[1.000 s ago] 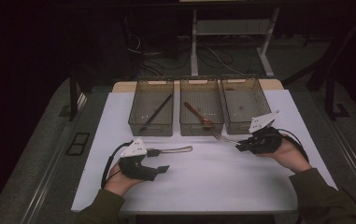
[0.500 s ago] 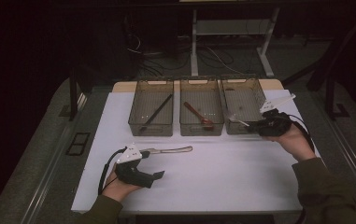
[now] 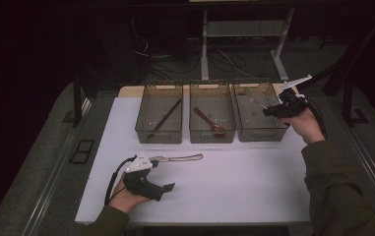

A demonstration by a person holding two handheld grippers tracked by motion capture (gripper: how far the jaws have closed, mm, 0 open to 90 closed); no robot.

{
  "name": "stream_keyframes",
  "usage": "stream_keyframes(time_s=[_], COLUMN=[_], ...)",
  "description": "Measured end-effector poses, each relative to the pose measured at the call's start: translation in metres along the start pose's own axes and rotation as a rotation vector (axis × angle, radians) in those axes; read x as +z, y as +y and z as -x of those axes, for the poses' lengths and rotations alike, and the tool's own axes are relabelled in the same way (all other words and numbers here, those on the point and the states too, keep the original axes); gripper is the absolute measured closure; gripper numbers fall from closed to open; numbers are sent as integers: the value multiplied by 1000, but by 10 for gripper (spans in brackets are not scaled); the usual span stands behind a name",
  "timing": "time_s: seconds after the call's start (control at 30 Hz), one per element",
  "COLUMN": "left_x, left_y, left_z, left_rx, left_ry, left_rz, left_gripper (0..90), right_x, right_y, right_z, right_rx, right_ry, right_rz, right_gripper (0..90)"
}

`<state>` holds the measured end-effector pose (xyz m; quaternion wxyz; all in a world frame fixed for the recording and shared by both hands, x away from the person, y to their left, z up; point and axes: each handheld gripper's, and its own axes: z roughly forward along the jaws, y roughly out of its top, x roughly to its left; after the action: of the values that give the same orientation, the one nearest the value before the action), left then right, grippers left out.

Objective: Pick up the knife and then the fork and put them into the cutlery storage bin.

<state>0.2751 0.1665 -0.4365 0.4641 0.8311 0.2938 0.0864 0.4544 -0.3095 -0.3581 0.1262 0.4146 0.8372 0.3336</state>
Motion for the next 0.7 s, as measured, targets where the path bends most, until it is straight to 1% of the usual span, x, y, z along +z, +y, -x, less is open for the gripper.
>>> stream_keyframes(time_s=[0.13, 0.17, 0.23, 0.4, 0.47, 0.5, 0.57, 0.63, 0.7], left_x=[1, 1, 1, 1, 1, 1, 1, 1, 1], left_y=[0, 0, 0, 0, 0, 0, 0, 0, 0], left_z=[1, 1, 1, 1, 1, 1, 1, 1, 2], left_rx=[3, 3, 3, 5, 4, 7, 6, 6, 8], left_ry=[-6, -8, -9, -13, -14, -14, -14, -14, -15], left_rz=[-3, -3, -3, -3, -2, -2, 0, 0, -2], left_gripper=[0, 0, 0, 0, 0, 0, 0, 0, 0], right_x=[11, 14, 19, 27, 29, 29, 27, 26, 23], right_y=[7, 8, 10, 10, 9, 8, 8, 9, 10], right_z=[6, 7, 9, 13, 14, 14, 14, 13, 12], right_rx=[23, 30, 28, 48, 53, 56, 72, 63, 57], right_ry=[-13, -9, -18, -18, -22, -31, -17, -33, -39], right_rz=[-26, -31, -46, -63, -72, -64, -42, -29, -13], right_gripper=[807, 808, 808, 806, 793, 749, 681, 603, 542])
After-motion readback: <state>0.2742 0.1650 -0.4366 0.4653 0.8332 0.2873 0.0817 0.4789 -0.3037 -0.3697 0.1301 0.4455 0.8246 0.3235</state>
